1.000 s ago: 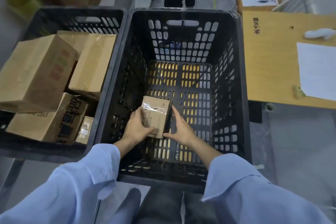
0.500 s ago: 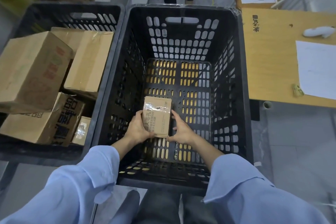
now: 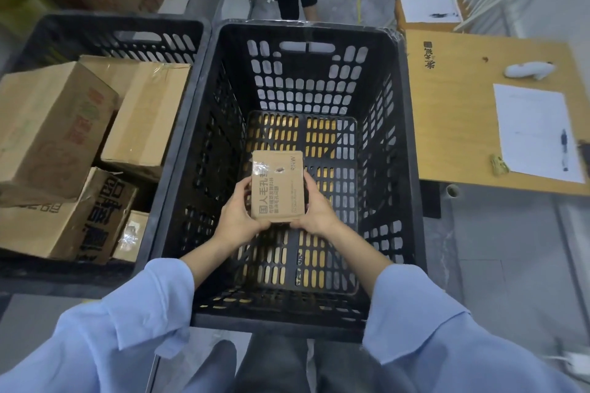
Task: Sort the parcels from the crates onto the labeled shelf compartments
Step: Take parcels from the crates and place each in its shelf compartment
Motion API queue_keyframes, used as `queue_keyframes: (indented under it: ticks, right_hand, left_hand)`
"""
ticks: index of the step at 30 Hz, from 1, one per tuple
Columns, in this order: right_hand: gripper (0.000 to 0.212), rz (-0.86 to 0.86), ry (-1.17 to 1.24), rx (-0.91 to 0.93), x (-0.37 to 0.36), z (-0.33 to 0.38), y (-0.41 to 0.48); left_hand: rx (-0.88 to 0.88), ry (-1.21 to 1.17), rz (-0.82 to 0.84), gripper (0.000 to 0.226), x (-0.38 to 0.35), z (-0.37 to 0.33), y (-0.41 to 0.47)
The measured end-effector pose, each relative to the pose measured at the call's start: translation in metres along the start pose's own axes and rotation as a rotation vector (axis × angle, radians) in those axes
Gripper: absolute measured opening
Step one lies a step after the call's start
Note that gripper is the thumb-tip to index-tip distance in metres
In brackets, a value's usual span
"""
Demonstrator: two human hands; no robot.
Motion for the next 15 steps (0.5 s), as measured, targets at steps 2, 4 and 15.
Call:
queue_keyframes:
  ticks: [2, 4, 15]
  right_hand:
    - [0.125, -0.02, 0.003, 0.031, 0.013, 0.016, -0.006]
    - [0.124, -0.028, -0.004, 0.068, 0.025, 0.03, -0.014]
    - [0.121, 0.086, -0.059, 0.349, 0.06, 0.087, -0.069]
  left_hand:
    - [-0.053, -0.028, -0.031, 0.094, 0.007, -0.014, 0.0]
    - [-0.093, -0.049, -0.044, 0.094, 0.014, -0.029, -0.002]
    - [-0.276, -0.047, -0.153, 0.09, 0.058, -0.088, -0.044]
Point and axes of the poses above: each hand's wrist, its own y-axis towards the middle knuckle, its own x-axis out of the back of the hand, z = x × y, the point moved 6 cm from there along y, towards the middle knuckle, and after that the axes turned 2 degrees about -x, right-handed, at the moved point
